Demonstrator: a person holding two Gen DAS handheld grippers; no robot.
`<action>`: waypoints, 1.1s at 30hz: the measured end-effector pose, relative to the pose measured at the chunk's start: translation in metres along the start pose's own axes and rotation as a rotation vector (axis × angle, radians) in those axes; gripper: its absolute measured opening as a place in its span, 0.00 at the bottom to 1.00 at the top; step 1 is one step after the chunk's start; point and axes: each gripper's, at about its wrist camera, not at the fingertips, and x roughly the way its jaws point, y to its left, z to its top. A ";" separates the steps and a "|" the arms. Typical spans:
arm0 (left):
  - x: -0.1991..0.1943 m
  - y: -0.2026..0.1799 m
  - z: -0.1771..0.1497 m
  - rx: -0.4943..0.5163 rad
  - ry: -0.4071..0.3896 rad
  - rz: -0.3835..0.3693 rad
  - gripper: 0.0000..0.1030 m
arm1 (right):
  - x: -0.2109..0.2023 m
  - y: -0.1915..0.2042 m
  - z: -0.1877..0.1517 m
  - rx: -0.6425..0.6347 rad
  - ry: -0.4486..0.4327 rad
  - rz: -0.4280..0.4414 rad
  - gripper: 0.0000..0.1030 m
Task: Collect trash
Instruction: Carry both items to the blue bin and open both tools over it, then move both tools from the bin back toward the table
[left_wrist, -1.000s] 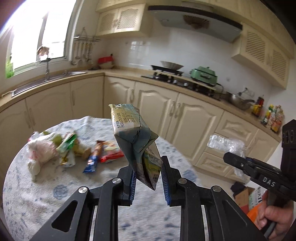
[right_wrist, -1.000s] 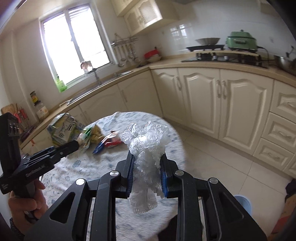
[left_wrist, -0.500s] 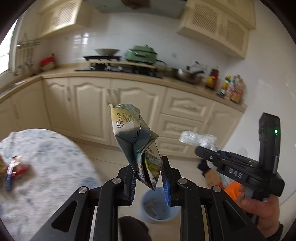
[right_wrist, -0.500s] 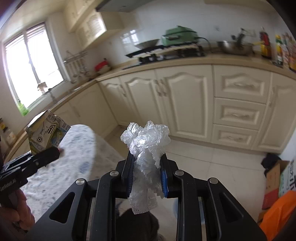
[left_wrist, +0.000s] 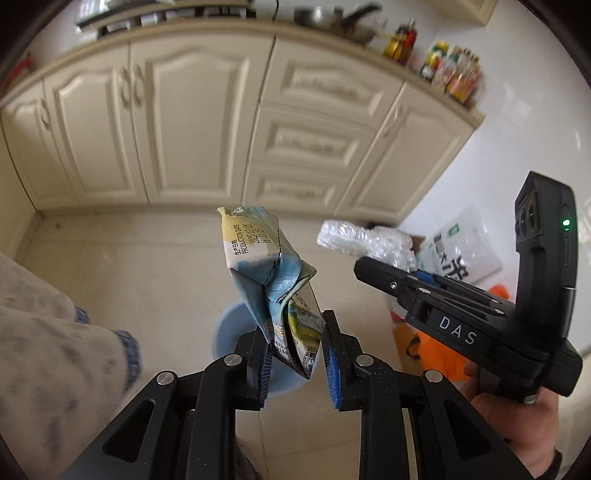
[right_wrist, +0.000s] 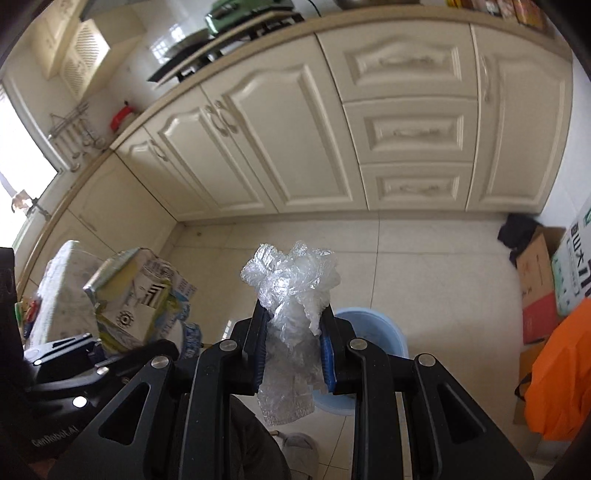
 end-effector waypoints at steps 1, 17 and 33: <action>0.014 0.005 0.009 -0.005 0.026 -0.001 0.22 | 0.007 -0.006 -0.002 0.009 0.012 0.002 0.24; 0.068 0.024 0.092 -0.036 0.040 0.249 0.90 | 0.049 -0.058 -0.027 0.165 0.107 -0.051 1.00; -0.128 0.006 0.023 -0.051 -0.284 0.338 0.99 | -0.033 0.059 0.000 0.028 -0.053 0.029 1.00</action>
